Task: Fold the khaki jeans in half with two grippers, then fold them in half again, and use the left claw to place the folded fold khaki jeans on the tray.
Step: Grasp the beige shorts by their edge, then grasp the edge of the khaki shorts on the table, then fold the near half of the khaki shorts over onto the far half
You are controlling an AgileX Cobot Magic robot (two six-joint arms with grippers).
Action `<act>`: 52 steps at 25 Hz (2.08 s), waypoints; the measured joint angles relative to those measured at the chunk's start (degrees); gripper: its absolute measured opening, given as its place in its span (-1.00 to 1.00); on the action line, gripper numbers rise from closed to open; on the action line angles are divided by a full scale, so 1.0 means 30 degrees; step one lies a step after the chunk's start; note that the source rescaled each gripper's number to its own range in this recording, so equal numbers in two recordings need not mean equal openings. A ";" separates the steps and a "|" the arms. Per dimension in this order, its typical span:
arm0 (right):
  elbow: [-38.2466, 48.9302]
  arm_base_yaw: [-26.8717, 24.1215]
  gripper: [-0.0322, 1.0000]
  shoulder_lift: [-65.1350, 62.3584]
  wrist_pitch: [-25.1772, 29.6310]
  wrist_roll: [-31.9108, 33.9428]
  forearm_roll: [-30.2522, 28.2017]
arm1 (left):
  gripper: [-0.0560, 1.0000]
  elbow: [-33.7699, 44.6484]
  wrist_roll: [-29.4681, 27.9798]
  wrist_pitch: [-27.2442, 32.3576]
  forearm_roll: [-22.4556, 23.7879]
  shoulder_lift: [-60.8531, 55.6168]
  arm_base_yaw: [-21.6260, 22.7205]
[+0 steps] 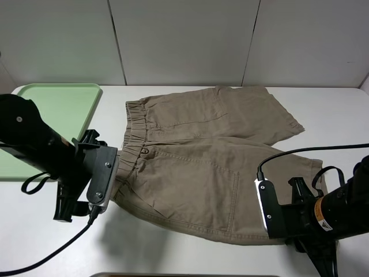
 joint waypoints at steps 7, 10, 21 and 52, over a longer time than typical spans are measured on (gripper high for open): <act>-0.0272 0.0000 -0.28 0.0142 -0.0035 0.1564 -0.0040 | 0.65 0.0041 -0.0964 -0.2408 0.0088 0.2274 0.0000; -0.0310 0.0000 -0.28 0.0178 -0.0245 0.2124 -0.0119 | 0.65 0.0041 -0.1051 -0.2665 0.0088 0.2460 0.0000; -0.0310 0.0000 -0.28 0.0178 -0.0558 0.2320 -0.0236 | -0.06 0.0041 -0.1091 -0.3316 0.0036 0.2714 0.0000; -0.4069 0.0000 -0.94 -0.1884 -0.0270 0.8595 -0.0454 | -0.89 0.0011 -0.8720 -0.0708 0.0093 -0.2080 0.0000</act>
